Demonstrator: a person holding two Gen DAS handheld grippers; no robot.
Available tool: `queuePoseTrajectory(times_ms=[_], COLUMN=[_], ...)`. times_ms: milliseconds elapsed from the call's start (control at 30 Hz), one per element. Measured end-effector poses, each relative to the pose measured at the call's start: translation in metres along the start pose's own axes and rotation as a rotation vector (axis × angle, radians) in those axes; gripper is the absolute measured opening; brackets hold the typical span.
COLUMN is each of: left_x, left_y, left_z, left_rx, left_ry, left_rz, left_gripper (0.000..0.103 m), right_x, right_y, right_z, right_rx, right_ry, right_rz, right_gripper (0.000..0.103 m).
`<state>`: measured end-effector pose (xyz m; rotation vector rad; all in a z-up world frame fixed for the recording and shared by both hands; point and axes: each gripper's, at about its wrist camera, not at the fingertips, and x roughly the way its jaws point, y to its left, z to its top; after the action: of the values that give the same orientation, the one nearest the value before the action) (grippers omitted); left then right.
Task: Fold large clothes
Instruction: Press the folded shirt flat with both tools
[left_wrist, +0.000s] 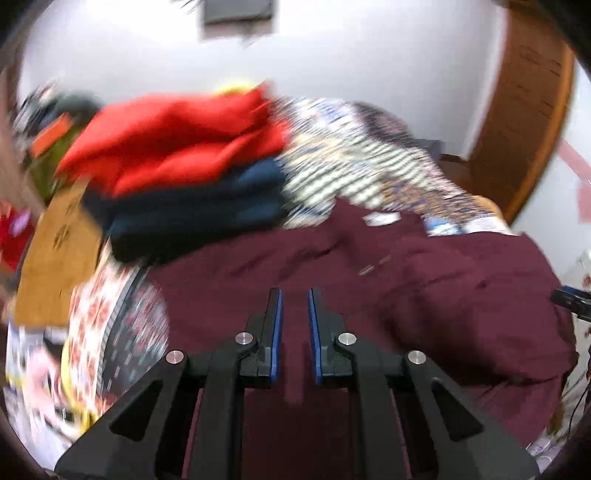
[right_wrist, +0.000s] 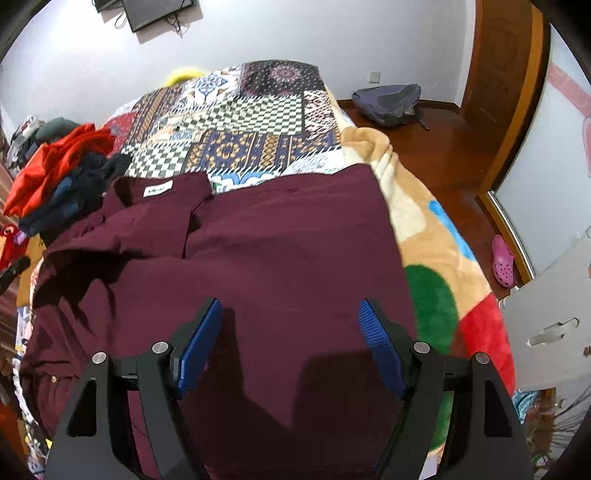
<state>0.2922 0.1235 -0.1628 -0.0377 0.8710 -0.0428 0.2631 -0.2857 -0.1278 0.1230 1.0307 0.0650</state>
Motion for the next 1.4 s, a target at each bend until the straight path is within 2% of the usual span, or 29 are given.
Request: queuePoseTrajectory(times_ms=[100,200,267,300,333,400,500,567,633,700,767,933,967,1000,1033,1067,1100,1133,1200,1267,1400], left_x=[0.009,0.012,0.012,0.01,0.006,-0.006,-0.015,-0.016,-0.011,0.0,0.02,0.065,0.069,0.073,0.074,0.078,0.08,0.083,0.083,0.075,0.042], left_y=[0.026,0.022,0.009,0.002,-0.004,-0.023,-0.059,-0.081,-0.111,-0.133,-0.156,-0.191,-0.195,-0.199,-0.203,-0.208,-0.211,-0.214,-0.215,-0.211,-0.172], left_z=[-0.023,-0.034,-0.031,-0.027,-0.023,-0.011,0.009,0.02,0.027,0.028,0.024,0.021,0.021,0.022,0.023,0.023,0.023,0.024,0.026,0.033,0.054], left_rx=[-0.055,0.001,0.067,0.087,0.104,0.142,0.208,0.256,0.348,0.454,0.567,0.733,0.747,0.756,0.765,0.777,0.789,0.798,0.767,0.705,0.48], left_ry=[0.078,0.121,0.136,0.128,0.114,0.056,0.012,-0.006,-0.014,-0.004,0.022,0.092,0.093,0.095,0.1,0.111,0.127,0.144,0.152,0.125,0.065], left_rz=[0.036,0.072,0.079,0.071,0.059,0.032,-0.019,-0.055,-0.062,-0.038,0.024,0.091,0.095,0.094,0.092,0.087,0.076,0.058,0.035,0.002,-0.075], left_gripper=[0.013,0.013,0.022,0.037,0.056,0.065,0.071,0.083,0.1,0.102,0.102,0.101,0.101,0.096,0.083,0.075,0.057,0.032,0.011,0.007,0.004], right_x=[0.001,0.0,-0.001,-0.002,-0.003,-0.006,-0.012,-0.016,-0.022,-0.025,-0.028,-0.025,-0.024,-0.023,-0.022,-0.021,-0.021,-0.021,-0.022,-0.024,-0.029], right_y=[0.011,0.015,0.016,0.016,0.016,0.015,0.015,0.013,0.009,0.005,-0.001,-0.016,-0.018,-0.021,-0.024,-0.026,-0.028,-0.029,-0.031,-0.031,-0.026], right_z=[-0.003,-0.004,-0.003,-0.002,-0.002,0.0,0.0,0.001,0.001,0.001,-0.002,-0.007,-0.007,-0.008,-0.008,-0.008,-0.009,-0.008,-0.008,-0.007,-0.002], right_rx=[-0.05,-0.081,-0.084,-0.083,-0.082,-0.081,-0.091,-0.102,-0.11,-0.11,-0.108,-0.094,-0.088,-0.082,-0.074,-0.067,-0.06,-0.052,-0.043,-0.043,-0.063], right_ry=[-0.01,-0.013,-0.012,-0.012,-0.013,-0.022,-0.046,-0.065,-0.086,-0.1,-0.109,-0.089,-0.085,-0.081,-0.076,-0.072,-0.07,-0.069,-0.072,-0.083,-0.106], right_rz=[-0.054,-0.066,-0.067,-0.063,-0.057,-0.052,-0.073,-0.093,-0.116,-0.137,-0.148,-0.159,-0.162,-0.163,-0.162,-0.159,-0.155,-0.149,-0.141,-0.136,-0.14], right_gripper=[0.073,0.073,0.073,0.073,0.073,0.073,0.073,0.073,0.073,0.073,0.073,0.073,0.073,0.073,0.073,0.073,0.073,0.073,0.073,0.073,0.073])
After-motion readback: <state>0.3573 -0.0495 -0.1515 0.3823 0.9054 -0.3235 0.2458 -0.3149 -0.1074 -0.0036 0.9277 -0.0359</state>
